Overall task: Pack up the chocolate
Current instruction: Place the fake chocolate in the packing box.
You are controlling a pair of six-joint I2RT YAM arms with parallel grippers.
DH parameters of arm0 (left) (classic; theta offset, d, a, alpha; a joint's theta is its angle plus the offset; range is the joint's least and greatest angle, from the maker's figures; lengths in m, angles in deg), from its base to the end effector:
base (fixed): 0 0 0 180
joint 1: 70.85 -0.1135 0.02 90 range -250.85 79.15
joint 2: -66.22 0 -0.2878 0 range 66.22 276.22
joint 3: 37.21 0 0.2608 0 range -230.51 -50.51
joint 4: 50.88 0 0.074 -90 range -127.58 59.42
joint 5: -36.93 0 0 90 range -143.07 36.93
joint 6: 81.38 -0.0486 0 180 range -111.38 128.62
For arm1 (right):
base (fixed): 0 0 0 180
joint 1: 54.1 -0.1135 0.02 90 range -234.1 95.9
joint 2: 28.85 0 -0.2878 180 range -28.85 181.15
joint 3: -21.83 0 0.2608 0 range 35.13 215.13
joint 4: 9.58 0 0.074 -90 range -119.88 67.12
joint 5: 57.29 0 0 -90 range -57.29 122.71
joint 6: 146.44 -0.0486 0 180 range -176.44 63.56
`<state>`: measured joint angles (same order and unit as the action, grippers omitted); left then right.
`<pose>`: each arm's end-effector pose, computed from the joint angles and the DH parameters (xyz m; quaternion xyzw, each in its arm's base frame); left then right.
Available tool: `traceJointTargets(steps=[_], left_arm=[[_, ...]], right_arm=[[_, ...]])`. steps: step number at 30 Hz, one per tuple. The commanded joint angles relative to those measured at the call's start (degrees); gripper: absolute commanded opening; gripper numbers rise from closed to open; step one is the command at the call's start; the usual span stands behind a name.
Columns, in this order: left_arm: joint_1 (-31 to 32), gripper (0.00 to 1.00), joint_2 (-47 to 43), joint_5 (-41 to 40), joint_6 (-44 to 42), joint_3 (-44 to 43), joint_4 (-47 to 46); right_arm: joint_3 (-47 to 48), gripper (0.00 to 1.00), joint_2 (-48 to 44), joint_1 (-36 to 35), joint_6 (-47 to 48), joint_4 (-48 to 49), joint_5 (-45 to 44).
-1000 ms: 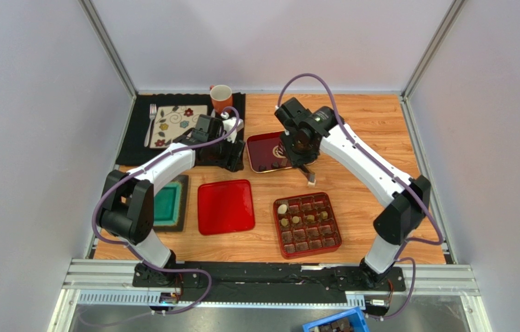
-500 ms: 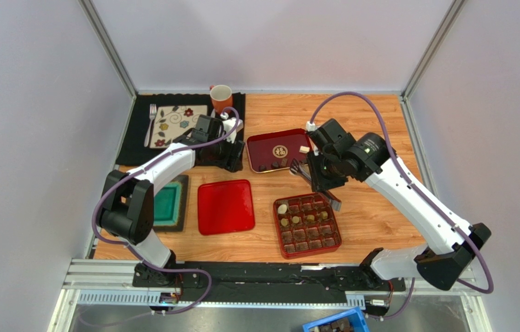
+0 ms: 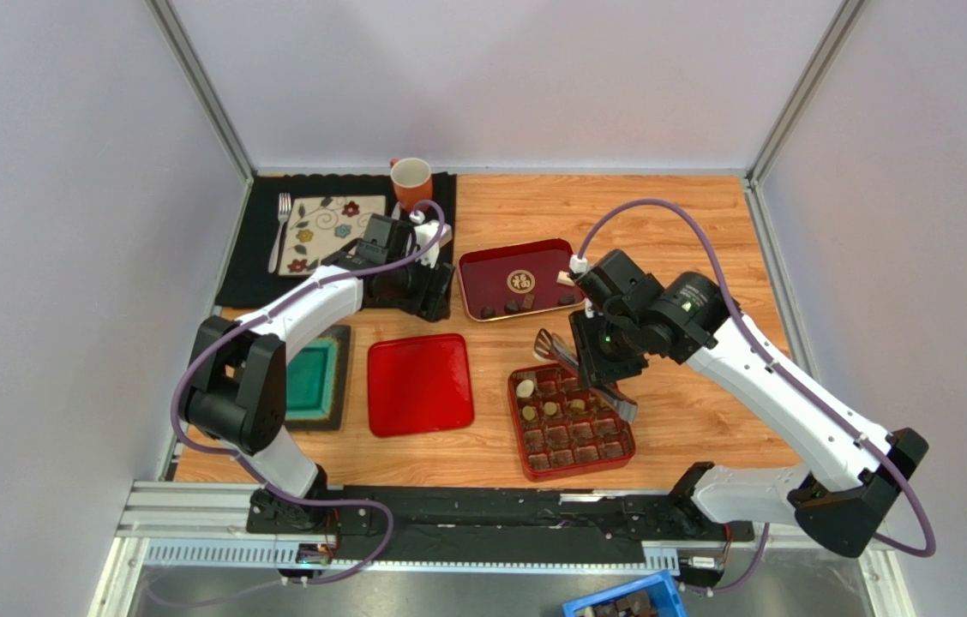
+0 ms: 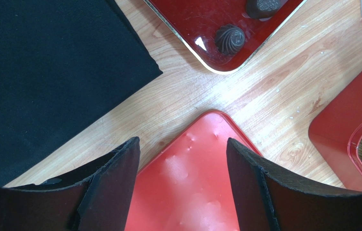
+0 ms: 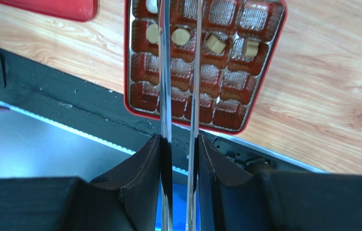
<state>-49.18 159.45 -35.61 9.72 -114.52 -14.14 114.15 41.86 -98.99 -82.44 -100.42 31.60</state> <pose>0.3292 -0.1465 0.2336 0.2150 0.9127 -0.2034 0.2818 0.1501 0.1482 0.3666 -0.1597 0.9705 0.0968 0.1524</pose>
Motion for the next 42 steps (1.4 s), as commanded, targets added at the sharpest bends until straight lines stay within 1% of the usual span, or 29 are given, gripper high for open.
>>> traceJointTargets(steps=[1,9,15,18,24,31,32,34,36,42], left_arm=[[-0.3,0.75,-1.4,0.0,-0.3,-1.5,0.3],[-0.3,0.75,-1.6,-0.1,-0.5,-1.5,0.6],[-0.3,0.75,-1.5,0.5,-0.2,-1.5,0.5],[-0.3,0.75,-1.6,0.4,-0.3,-1.5,0.7],[-0.3,0.75,-2.2,0.5,-0.5,-1.3,0.7],[-0.3,0.75,-2.5,0.7,-0.7,-1.2,0.7],[-0.3,0.75,-2.6,0.6,-0.7,-1.1,0.7],[-0.3,0.75,-2.7,0.7,-0.8,-1.1,1.0],[-0.3,0.75,-2.8,0.7,-0.9,-1.1,0.9],[-0.3,0.75,-3.1,1.4,-0.7,-1.5,1.2]], right_arm=[[-1.6,0.32,-3.0,-0.7,-2.6,-7.2,3.0],[-5.5,0.33,-5.8,-1.8,-3.8,-8.3,4.5],[-7.4,0.34,-6.1,-2.1,-4.1,-7.6,4.6],[-7.9,0.35,-6.0,-2.1,-4.0,-7.4,3.7],[-9.6,0.4,-5.5,-2.1,-3.8,-6.8,2.3],[-7.7,0.46,-4.4,-2.1,-3.6,-6.3,1.1],[-7.3,0.46,-4.3,-2.1,-3.8,-6.1,-0.7],[-6.5,0.46,-3.9,-2.1,-3.9,-6.3,-1.4],[-4.5,0.46,-3.8,-2.1,-3.7,-6.6,-2.0],[3.1,0.45,-2.8,-1.6,-2.8,-8.8,-8.4]])
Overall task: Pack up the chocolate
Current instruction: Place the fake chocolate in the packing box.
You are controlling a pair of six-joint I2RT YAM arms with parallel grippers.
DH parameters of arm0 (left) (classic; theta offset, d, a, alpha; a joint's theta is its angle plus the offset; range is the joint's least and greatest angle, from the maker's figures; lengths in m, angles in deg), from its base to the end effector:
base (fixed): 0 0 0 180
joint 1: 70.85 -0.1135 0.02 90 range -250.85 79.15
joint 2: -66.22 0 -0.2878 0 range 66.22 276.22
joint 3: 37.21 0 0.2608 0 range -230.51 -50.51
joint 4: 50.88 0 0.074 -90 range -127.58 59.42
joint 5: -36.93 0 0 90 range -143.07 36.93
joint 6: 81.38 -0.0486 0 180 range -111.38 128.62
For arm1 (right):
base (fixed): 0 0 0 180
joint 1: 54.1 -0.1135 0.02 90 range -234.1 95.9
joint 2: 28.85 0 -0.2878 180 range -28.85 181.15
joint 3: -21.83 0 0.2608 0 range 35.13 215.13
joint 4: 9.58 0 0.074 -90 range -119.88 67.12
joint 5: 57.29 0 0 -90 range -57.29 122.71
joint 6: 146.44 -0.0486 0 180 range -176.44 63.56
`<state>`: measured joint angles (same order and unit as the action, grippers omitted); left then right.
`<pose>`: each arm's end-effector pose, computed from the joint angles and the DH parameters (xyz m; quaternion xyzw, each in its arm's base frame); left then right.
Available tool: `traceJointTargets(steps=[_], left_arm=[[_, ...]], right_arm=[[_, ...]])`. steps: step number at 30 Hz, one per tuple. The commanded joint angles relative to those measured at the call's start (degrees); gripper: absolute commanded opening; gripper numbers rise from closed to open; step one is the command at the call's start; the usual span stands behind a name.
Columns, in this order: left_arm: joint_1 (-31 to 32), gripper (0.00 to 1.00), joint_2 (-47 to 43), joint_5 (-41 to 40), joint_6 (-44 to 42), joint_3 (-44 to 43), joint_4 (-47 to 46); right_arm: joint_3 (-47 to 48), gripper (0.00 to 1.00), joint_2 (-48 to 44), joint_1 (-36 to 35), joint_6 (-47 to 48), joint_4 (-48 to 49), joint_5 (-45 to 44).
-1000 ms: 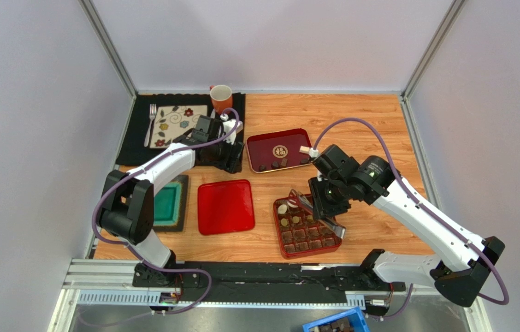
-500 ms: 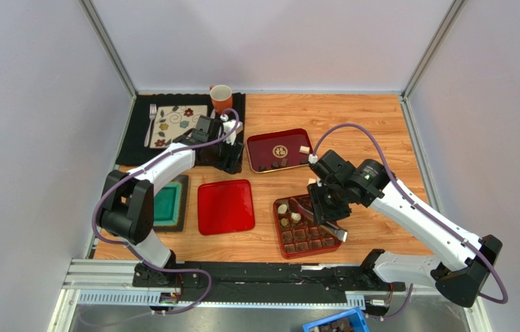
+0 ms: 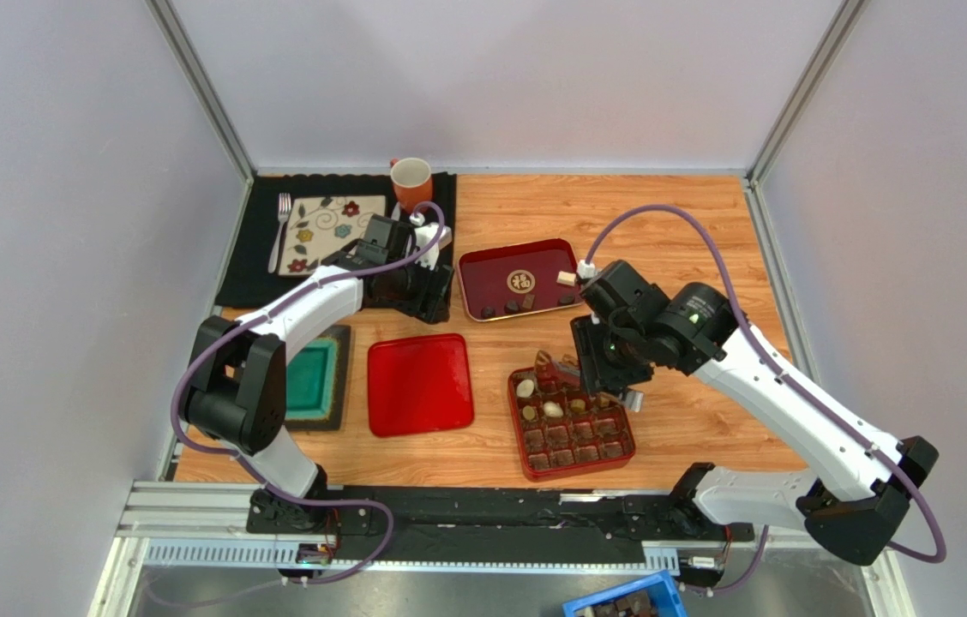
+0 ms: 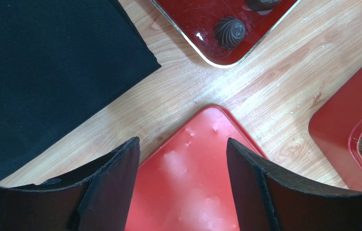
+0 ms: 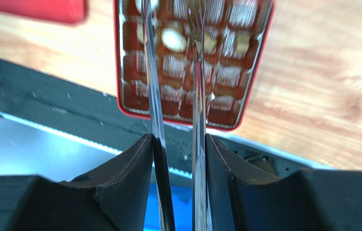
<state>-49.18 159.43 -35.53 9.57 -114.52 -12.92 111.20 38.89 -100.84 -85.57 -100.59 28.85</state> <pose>0.3272 -0.1458 0.2322 0.2155 0.9157 -0.2023 0.2722 0.1371 0.1409 0.3613 -0.1446 0.9726 0.0838 0.1614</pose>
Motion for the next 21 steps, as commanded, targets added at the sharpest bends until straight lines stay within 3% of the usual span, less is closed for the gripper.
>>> traceJointTargets(steps=[1,6,14,21], left_arm=[[-0.3,0.75,-3.2,1.4,-0.5,-1.5,0.0],[-0.3,0.75,-3.4,1.4,-0.6,-1.4,0.2],[-0.3,0.75,-4.0,1.4,-0.9,-0.2,-0.1],[-0.3,0.75,-4.2,2.2,-0.9,1.2,-0.8]], right_arm=[[6.7,0.46,1.0,0.6,0.8,-8.2,-6.8],[11.2,0.46,5.0,5.6,5.2,-5.2,-7.1],[14.0,0.46,13.0,15.7,10.2,7.2,-3.8],[19.4,0.46,23.1,18.4,11.7,14.8,-3.7]])
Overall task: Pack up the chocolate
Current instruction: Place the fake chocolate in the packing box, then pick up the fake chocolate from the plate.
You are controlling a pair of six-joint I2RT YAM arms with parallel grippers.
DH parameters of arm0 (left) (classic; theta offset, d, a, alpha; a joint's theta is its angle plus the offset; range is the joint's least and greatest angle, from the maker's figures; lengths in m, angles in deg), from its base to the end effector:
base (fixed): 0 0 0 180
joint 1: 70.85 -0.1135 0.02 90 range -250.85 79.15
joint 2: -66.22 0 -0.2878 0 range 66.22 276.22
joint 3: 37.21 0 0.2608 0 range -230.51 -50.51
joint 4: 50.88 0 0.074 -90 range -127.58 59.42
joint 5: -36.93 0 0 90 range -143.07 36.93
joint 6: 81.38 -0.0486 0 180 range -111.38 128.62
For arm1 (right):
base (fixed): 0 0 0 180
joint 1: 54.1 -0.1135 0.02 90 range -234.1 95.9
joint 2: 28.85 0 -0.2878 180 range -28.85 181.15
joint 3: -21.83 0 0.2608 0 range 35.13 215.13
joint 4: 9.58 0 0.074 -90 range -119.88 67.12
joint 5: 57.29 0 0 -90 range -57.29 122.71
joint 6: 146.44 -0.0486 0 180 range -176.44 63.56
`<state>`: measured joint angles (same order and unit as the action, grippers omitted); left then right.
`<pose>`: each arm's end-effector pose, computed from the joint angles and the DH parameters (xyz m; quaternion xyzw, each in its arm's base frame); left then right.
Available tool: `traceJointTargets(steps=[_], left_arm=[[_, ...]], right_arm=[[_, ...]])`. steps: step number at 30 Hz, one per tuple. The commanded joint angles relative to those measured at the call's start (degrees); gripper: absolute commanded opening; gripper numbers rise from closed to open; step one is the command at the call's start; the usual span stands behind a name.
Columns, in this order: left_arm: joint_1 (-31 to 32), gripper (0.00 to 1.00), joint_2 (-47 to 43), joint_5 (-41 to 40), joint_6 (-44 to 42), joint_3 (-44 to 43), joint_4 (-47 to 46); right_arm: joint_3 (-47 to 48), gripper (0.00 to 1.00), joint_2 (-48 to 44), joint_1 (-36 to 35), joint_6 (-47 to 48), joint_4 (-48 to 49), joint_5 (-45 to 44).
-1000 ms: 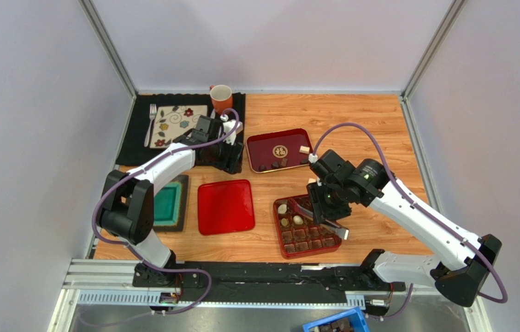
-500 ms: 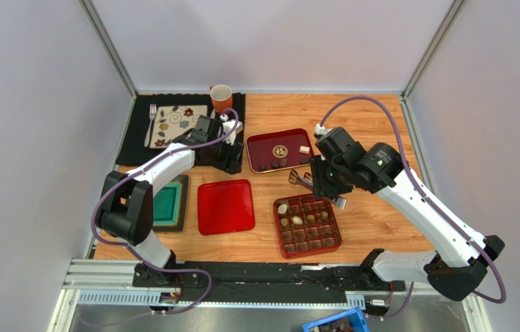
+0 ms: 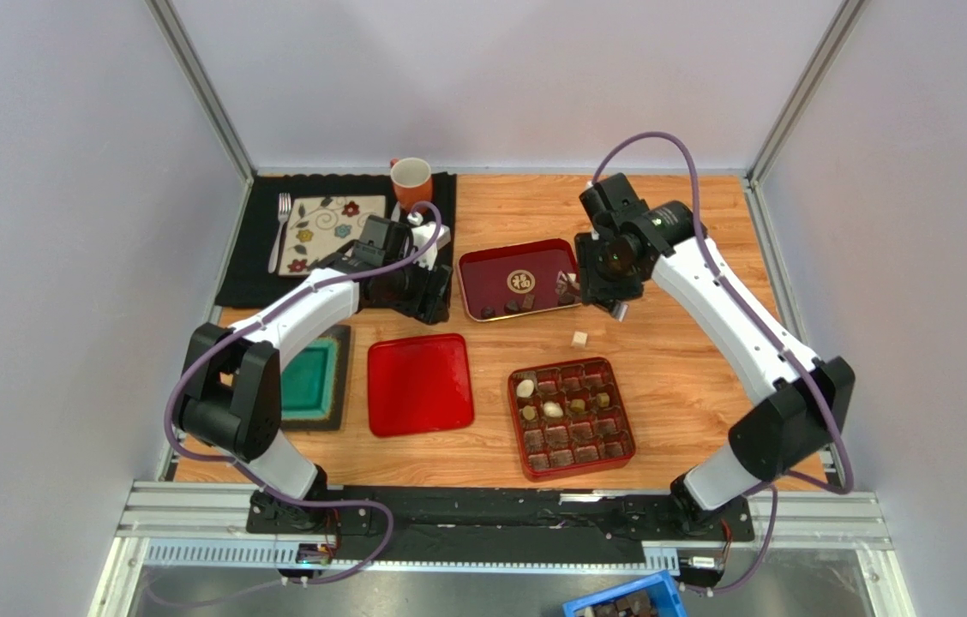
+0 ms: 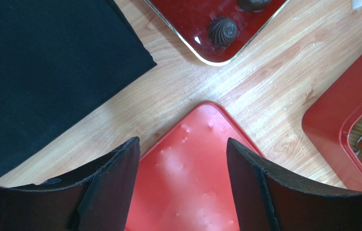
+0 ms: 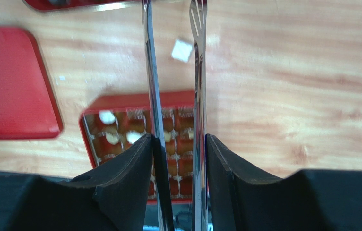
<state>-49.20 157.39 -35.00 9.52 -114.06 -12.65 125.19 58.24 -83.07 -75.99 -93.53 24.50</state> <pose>0.3213 -0.1438 0.2413 0.2180 0.9109 -0.2078 0.2818 0.2677 0.1403 0.3610 -0.0665 0.9764 0.0153 0.2049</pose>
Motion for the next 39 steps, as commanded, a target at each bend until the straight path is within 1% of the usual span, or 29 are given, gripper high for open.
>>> traceJointTargets(steps=[1,6,10,39], left_arm=[[-0.3,0.75,-2.0,2.0,-0.9,0.6,-1.0],[-0.3,0.75,-2.2,2.0,-0.8,0.8,-1.3],[-0.4,0.75,-2.6,1.6,-0.8,1.4,-1.5],[-0.6,0.75,-2.8,2.7,-0.8,1.1,-2.2]], right_arm=[[6.1,0.46,5.0,0.8,2.4,8.1,0.8],[10.2,0.46,11.0,1.8,3.7,8.3,-0.1],[10.6,0.46,13.8,2.4,4.3,8.5,-1.1],[10.0,0.46,18.5,3.7,5.0,8.1,-3.0]])
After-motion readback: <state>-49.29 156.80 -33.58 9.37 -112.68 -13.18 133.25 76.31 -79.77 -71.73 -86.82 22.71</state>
